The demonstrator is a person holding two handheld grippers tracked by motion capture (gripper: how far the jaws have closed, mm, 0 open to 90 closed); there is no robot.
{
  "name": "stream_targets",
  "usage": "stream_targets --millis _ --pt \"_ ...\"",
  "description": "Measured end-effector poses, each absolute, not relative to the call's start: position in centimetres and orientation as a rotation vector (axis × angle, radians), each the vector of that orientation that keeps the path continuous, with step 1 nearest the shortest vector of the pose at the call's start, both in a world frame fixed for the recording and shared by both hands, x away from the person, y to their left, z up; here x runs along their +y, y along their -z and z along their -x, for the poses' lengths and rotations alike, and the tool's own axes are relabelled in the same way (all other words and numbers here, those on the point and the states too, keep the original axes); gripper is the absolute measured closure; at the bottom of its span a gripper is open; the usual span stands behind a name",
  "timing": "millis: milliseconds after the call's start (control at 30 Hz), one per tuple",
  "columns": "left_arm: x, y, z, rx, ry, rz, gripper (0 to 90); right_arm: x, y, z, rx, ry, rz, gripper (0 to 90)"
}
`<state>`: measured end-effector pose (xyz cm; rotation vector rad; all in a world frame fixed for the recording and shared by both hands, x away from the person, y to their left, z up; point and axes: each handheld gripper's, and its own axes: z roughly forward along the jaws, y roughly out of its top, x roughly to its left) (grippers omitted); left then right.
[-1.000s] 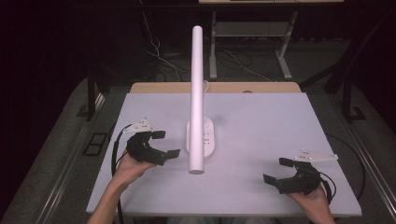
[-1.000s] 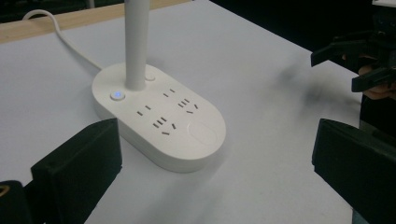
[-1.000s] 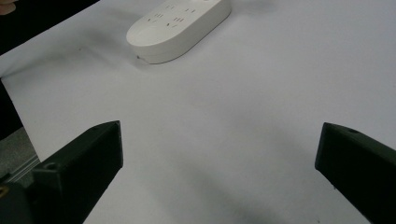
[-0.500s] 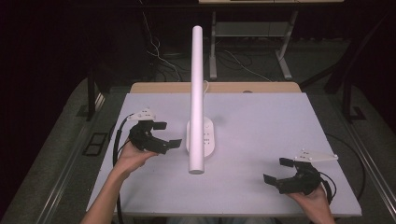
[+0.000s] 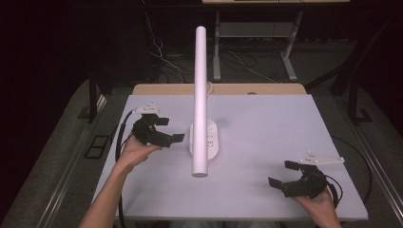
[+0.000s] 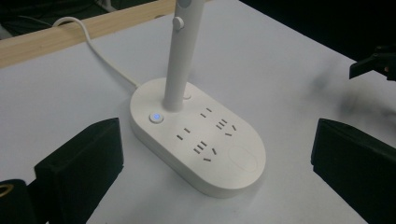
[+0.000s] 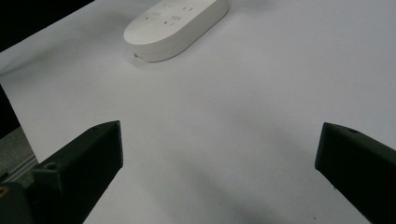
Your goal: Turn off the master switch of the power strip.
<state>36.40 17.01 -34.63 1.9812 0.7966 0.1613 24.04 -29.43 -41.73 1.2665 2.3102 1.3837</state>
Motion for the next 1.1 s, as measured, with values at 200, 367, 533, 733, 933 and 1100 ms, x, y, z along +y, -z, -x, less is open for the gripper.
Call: stream_targets --millis 200,367,533,733,933,1100 --pt "16.8 34.5 -37.3 0.812 -0.161 -1.986 1.2 -29.5 41.7 -24.1 2.305 -1.389 -1.264 0.2" --pt "16.6 34.4 -38.0 0.817 -0.165 -2.000 1.3 -29.5 41.7 -24.1 2.306 -1.389 -1.267 0.2" --pt "16.3 34.1 -38.6 0.822 -0.168 -2.011 1.4 -29.6 41.7 -24.1 2.305 -1.388 -1.269 0.2" --pt "15.9 34.2 -39.3 0.847 -0.164 -2.013 1.5 -29.6 41.8 -24.1 2.306 -1.388 -1.266 0.2" --pt "15.7 34.5 -40.0 0.866 -0.167 -2.018 2.2 -29.7 41.7 -24.0 2.306 -1.390 -1.283 0.2" --pt "15.5 34.7 -40.5 0.878 -0.168 -2.021 4.1 -29.6 41.7 -24.0 2.307 -1.387 -1.287 0.2"
